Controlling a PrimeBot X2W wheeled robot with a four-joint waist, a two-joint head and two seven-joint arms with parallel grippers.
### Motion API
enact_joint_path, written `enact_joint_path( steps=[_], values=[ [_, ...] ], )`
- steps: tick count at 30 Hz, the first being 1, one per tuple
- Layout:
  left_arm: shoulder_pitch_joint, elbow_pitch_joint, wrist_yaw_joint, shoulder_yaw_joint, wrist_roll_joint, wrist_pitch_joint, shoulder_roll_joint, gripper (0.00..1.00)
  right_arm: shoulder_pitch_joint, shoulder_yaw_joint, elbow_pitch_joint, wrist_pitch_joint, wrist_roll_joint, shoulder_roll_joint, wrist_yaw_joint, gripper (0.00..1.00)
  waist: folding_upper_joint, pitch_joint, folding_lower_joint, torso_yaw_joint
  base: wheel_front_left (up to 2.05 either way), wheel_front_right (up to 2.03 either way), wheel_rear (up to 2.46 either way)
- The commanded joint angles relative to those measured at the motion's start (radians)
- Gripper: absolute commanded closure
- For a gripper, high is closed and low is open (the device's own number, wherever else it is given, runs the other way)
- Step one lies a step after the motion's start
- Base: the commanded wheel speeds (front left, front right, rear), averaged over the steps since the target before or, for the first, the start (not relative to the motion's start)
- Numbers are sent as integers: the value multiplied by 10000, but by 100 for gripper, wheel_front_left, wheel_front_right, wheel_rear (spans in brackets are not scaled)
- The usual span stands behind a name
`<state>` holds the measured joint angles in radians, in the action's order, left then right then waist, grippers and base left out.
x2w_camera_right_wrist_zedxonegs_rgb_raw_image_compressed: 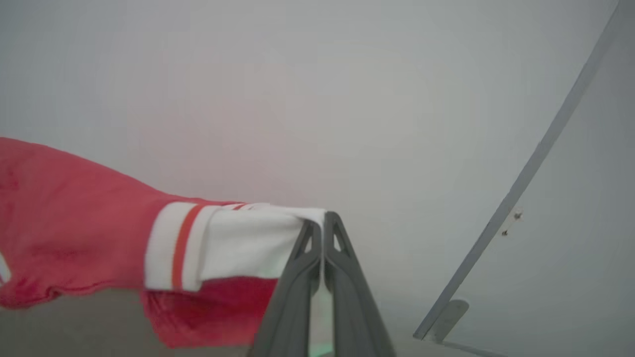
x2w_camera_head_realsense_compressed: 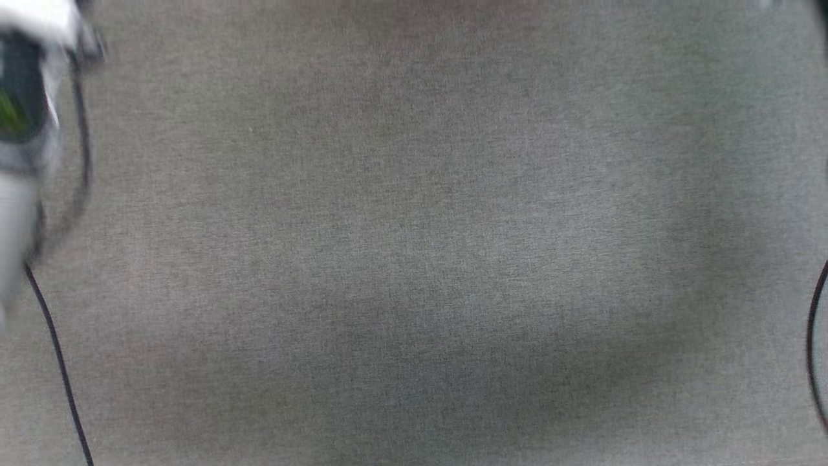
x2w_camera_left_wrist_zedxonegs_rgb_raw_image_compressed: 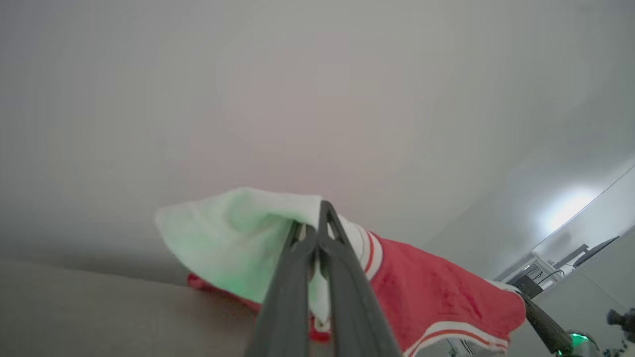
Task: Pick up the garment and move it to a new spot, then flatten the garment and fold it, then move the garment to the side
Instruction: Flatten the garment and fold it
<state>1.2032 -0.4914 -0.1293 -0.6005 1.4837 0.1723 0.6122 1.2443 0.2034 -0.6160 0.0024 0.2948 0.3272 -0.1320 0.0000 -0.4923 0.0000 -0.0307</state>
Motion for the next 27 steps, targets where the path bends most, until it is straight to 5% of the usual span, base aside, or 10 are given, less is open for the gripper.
enact_joint_path(
  steps=[1,7,12,19,27],
  values=[
    [-1077,428,-16,-47,271,154,234,100,-896,165,381,157,322,214,25,100,0,214,0,-1,0,0,0],
    [-4515,1984,-17,-687,646,329,1020,100,-4281,261,2304,1356,1347,1012,25,100,0,652,0,105,0,0,0],
    [-6849,3606,-17,-1586,545,166,1882,100,-7648,-427,4931,3579,2070,1573,25,100,0,1009,0,181,0,0,0],
    [-8620,5298,-17,-2262,369,192,3195,100,-10987,-1397,7813,6204,2658,1593,24,100,0,1267,0,262,0,0,0],
    [-9971,6455,-17,-2462,769,395,4427,100,-13183,-2370,9713,7888,3106,1366,24,100,0,1376,0,383,0,0,0]
  ],
)
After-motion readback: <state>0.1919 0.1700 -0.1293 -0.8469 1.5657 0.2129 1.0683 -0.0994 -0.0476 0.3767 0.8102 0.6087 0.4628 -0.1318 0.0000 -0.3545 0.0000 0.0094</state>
